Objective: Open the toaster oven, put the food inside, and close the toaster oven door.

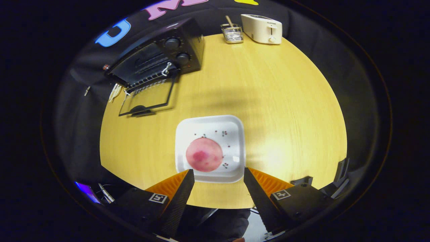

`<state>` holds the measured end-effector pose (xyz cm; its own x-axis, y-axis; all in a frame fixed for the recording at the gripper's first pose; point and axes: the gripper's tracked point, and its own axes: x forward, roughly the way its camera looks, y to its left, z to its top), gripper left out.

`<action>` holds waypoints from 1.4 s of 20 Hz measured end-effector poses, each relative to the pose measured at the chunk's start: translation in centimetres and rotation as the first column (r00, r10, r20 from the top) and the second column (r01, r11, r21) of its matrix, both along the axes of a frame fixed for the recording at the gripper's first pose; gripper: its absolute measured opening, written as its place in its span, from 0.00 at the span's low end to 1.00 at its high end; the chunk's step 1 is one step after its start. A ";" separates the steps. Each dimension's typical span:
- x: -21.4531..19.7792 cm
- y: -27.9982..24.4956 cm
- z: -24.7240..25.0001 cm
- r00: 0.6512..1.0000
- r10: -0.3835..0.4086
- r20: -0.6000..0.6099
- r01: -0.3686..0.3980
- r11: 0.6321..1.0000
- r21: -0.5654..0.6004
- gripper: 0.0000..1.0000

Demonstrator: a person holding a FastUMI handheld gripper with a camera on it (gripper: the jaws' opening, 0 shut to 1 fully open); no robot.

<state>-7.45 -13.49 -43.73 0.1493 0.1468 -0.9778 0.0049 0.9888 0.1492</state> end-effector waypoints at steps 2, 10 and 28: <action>0.7 -1.3 -1.3 1.000 0.000 -0.029 -0.001 1.000 -0.019 0.96; 2.3 -1.4 -5.8 0.988 0.079 -0.131 -0.083 0.996 -0.024 0.74; 0.6 1.0 -4.6 0.940 -0.274 -0.205 0.336 0.848 0.410 0.05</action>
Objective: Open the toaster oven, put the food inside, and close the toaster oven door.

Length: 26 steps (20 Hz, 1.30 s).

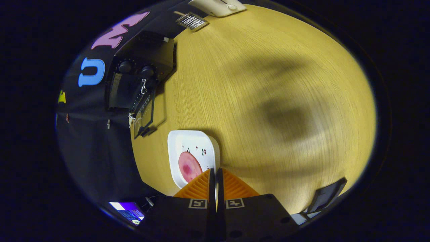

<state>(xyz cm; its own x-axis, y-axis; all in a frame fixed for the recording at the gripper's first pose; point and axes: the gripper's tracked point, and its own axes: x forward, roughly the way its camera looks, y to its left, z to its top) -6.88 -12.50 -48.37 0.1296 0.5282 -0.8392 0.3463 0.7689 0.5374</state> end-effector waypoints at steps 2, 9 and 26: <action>-0.5 0.6 0.5 0.996 -0.090 0.001 0.090 0.995 0.049 0.05; -1.6 6.4 5.4 0.921 -0.389 0.014 0.386 0.917 0.097 0.05; 13.7 23.0 5.9 0.541 -0.841 0.010 0.840 0.540 0.045 0.05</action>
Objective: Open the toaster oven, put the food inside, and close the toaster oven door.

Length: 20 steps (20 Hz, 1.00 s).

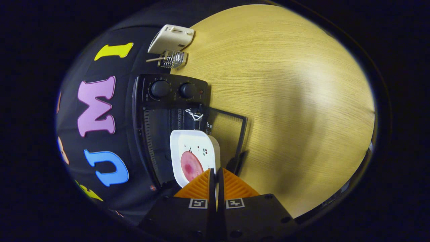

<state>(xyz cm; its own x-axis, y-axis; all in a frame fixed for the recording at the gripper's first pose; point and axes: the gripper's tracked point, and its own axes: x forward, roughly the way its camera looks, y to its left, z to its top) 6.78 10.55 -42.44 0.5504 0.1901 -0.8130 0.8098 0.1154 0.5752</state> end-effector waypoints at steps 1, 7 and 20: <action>1.2 0.4 -0.2 0.999 -0.035 -0.004 0.035 0.999 -0.001 0.05; 7.5 1.9 -1.2 0.990 -0.138 -0.002 0.138 0.989 -0.047 0.05; 11.0 4.1 -1.7 0.987 -0.159 0.022 0.159 0.986 -0.042 0.17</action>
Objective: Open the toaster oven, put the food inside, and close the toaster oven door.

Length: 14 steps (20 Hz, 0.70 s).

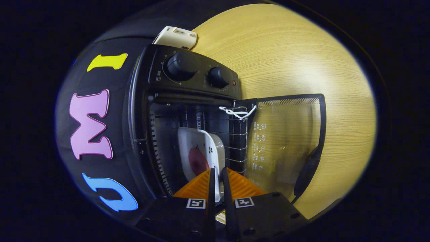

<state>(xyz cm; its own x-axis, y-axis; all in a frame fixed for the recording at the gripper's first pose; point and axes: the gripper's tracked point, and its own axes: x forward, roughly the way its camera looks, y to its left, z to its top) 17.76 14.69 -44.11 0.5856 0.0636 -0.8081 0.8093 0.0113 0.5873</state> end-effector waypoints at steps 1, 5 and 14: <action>-0.1 0.7 0.3 1.000 0.016 0.005 -0.016 1.000 0.012 0.27; -1.3 2.2 1.8 0.996 0.079 0.030 -0.080 0.996 0.043 0.71; -11.6 3.2 6.0 0.826 0.563 -0.012 -0.561 0.821 -0.105 0.99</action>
<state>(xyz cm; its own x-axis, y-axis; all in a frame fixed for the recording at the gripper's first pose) 6.16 17.85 -38.07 0.4883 0.3064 -0.8171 0.6333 0.5198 0.5734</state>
